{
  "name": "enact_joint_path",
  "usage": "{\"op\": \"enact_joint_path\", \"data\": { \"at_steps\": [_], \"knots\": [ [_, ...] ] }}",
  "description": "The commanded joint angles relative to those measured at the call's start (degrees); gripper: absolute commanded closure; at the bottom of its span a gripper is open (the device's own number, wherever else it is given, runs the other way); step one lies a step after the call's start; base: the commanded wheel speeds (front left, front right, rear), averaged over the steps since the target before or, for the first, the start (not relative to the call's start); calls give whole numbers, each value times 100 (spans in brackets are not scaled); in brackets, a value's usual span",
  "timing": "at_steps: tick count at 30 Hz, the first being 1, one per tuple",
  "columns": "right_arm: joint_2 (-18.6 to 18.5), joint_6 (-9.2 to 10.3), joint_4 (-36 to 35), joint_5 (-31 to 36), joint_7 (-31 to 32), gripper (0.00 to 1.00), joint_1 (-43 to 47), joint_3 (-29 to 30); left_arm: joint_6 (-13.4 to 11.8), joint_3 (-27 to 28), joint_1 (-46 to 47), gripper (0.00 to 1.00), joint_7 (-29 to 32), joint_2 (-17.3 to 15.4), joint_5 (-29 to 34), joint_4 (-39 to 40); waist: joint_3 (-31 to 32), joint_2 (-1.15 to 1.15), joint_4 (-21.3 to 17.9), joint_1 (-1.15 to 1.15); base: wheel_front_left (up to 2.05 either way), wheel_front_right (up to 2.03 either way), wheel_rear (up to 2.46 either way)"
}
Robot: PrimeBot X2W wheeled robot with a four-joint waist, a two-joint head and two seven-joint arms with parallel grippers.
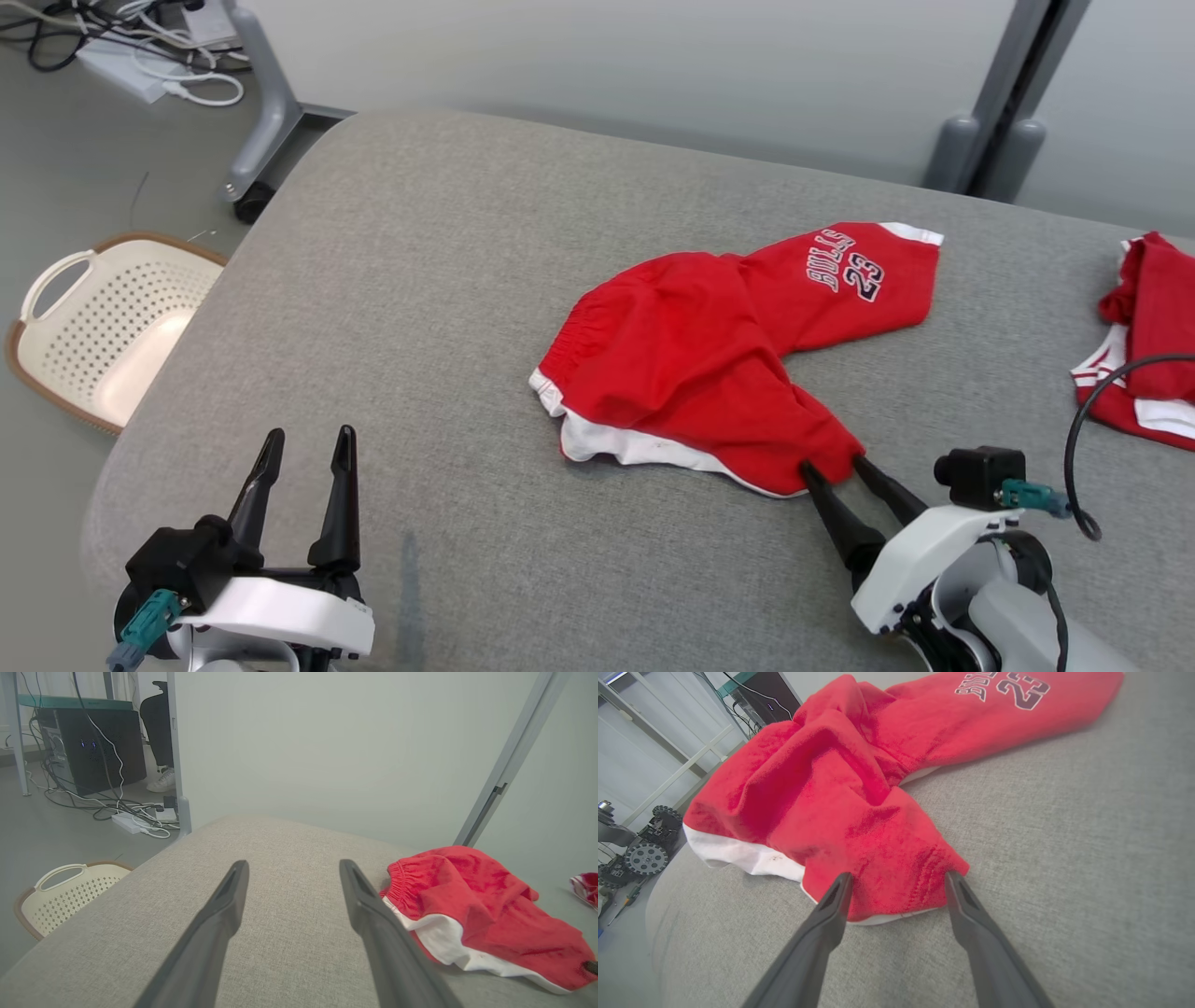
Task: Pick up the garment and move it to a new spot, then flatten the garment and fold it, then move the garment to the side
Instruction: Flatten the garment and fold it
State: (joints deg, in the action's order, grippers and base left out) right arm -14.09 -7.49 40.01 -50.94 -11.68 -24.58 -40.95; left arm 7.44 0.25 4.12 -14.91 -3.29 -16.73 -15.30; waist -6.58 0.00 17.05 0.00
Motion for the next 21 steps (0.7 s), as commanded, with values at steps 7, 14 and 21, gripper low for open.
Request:
{"op": "enact_joint_path", "data": {
  "at_steps": [7,14,21],
  "knots": [
    [-98,-2,256,-433,-185,55,-443,-421,8,-3,113,0,-30,-21,15,18,-130,0,246,0,0,0,0],
    [-262,-2,151,-745,-258,100,-485,-725,8,48,57,0,-30,-36,26,-12,-71,0,175,0,0,0,0],
    [-739,-2,-273,-1304,-28,100,-241,-921,8,67,-53,0,-30,-71,61,8,89,0,-215,0,0,0,0]
  ]
}}
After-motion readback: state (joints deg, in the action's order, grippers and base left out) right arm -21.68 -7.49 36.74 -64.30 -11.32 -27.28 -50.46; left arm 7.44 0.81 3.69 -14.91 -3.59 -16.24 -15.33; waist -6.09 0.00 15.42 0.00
